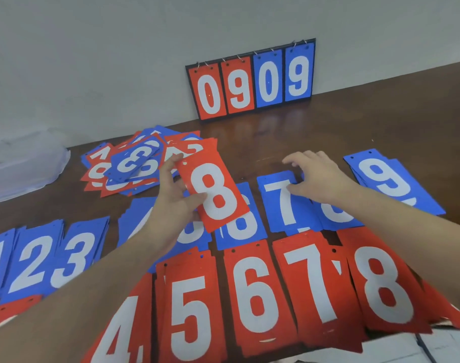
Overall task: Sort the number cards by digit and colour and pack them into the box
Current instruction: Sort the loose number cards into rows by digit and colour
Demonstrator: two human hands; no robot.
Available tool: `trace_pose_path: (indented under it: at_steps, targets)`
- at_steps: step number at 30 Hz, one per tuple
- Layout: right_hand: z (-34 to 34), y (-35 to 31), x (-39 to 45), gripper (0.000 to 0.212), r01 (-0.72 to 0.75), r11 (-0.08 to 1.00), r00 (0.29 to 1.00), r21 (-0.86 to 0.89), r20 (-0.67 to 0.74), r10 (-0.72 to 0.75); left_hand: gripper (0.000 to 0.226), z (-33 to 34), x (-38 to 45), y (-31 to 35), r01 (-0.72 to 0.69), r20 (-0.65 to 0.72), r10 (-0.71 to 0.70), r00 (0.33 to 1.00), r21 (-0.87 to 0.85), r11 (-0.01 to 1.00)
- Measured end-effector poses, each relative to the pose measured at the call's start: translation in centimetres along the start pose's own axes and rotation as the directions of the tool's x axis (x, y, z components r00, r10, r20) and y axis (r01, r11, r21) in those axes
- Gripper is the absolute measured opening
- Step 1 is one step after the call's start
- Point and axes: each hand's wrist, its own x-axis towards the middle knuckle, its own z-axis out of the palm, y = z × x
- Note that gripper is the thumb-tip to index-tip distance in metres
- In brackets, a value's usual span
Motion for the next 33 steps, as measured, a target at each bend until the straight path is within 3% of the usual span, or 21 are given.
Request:
trace_pose_path:
  at_steps: [2,7,11,19,22,26,29,33]
  targets:
    - [-0.2,0.7,-0.2,0.057,-0.002,0.997,0.999,0.071,-0.042,0.005,0.064,0.8,0.1,0.0,0.018,0.011,-0.018,1.000,0.000,1.000]
    - [-1.2,3.8,-1.5,0.034,-0.012,0.962,0.988,0.273,-0.147,0.054,0.035,3.8,0.2,0.1,0.089,0.047,-0.090,0.995,0.019,0.996]
    - [-2.5,6.7,-3.4,0.017,-0.087,0.916,0.967,0.392,-0.190,0.173,0.020,8.2,-0.2,0.3,0.093,0.171,-0.113,0.979,0.123,0.988]
    - [-4.3,11.0,-6.7,0.013,-0.184,0.846,0.921,0.501,-0.212,0.327,0.023,18.4,-1.3,-0.6,0.118,0.484,-0.215,0.848,0.224,0.968]
    - [-4.5,11.9,-7.2,0.015,-0.175,0.849,0.922,0.499,-0.220,0.319,0.027,20.4,-1.2,-1.5,-0.106,0.540,-0.130,0.832,0.383,0.918]
    - [-4.3,12.0,-7.1,0.014,-0.159,0.854,0.926,0.496,-0.226,0.303,0.027,21.4,-0.7,-2.8,-0.532,0.624,0.080,0.778,0.585,0.612]
    - [-4.0,11.5,-6.4,0.013,-0.148,0.871,0.936,0.468,-0.217,0.276,0.030,21.2,-0.5,-2.9,-0.599,0.609,0.164,0.776,0.632,0.491]
    - [-3.2,10.1,-4.4,0.015,-0.101,0.891,0.959,0.442,-0.196,0.205,0.027,18.6,0.9,-2.8,-0.552,0.539,0.192,0.820,0.660,0.510]
